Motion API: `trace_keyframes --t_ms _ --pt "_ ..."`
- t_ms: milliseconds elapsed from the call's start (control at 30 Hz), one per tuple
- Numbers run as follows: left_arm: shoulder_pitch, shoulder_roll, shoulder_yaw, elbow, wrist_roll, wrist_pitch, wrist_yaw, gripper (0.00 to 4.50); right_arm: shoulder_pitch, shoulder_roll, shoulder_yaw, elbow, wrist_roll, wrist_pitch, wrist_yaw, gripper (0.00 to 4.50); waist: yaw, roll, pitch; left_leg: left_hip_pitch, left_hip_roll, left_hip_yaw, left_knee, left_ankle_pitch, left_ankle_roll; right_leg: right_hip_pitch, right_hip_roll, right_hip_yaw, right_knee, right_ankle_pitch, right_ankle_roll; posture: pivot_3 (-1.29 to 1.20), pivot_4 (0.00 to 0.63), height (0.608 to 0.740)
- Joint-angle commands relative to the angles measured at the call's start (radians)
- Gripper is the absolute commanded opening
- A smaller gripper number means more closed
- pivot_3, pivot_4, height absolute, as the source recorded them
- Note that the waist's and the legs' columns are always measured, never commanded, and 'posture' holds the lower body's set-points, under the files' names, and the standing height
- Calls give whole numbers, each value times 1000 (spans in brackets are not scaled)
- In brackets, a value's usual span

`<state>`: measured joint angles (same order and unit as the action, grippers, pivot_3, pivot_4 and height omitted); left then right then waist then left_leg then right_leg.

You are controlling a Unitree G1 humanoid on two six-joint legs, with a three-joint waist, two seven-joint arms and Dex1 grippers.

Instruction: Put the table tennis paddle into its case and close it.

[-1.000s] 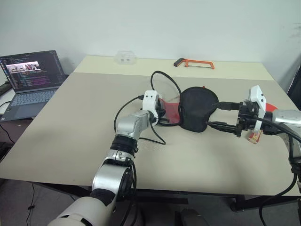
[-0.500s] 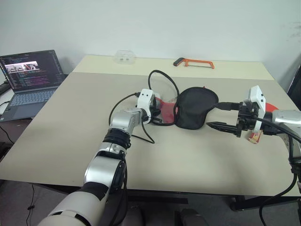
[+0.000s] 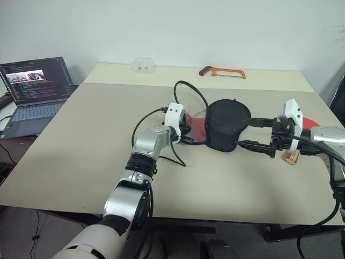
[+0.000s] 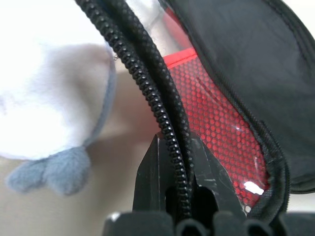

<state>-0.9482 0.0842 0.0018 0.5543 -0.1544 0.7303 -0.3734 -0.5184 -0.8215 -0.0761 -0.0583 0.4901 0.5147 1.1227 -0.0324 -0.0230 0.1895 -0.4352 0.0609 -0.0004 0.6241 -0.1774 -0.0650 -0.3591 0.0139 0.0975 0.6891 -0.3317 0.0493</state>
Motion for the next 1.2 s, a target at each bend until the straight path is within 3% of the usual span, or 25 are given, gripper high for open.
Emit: trace_keyframes --t_ms 33,300,567,900,1200 --pt "25 -25 9 -126 -17 48 45 39 6 -19 -27 -37 7 0 -4 4500 0 0 0 0 0 0 0 0 0 0 0 0 0 0 0 0 150 740" --pt "76 -122 41 -259 -17 99 188 39 6 -18 -25 -35 7 -2 -8 4500 1 0 0 0 0 0 0 0 0 0 0 0 0 0 0 0 150 740" --pt "149 -300 12 -382 13 52 401 39 7 -20 -20 -44 11 5 -9 4500 -2 0 0 0 0 0 0 0 0 1 0 0 0 0 0 0 150 740" --pt "210 -360 -37 -416 4 -28 584 39 8 -44 -30 -52 18 21 -3 4500 2 0 0 0 -1 0 1 0 0 1 0 1 -1 0 0 0 150 740" --pt "208 -383 -87 -369 -65 -31 614 39 16 -56 -34 -68 18 32 -5 4500 2 0 0 1 -1 0 0 0 0 1 0 1 -1 0 1 0 150 740"
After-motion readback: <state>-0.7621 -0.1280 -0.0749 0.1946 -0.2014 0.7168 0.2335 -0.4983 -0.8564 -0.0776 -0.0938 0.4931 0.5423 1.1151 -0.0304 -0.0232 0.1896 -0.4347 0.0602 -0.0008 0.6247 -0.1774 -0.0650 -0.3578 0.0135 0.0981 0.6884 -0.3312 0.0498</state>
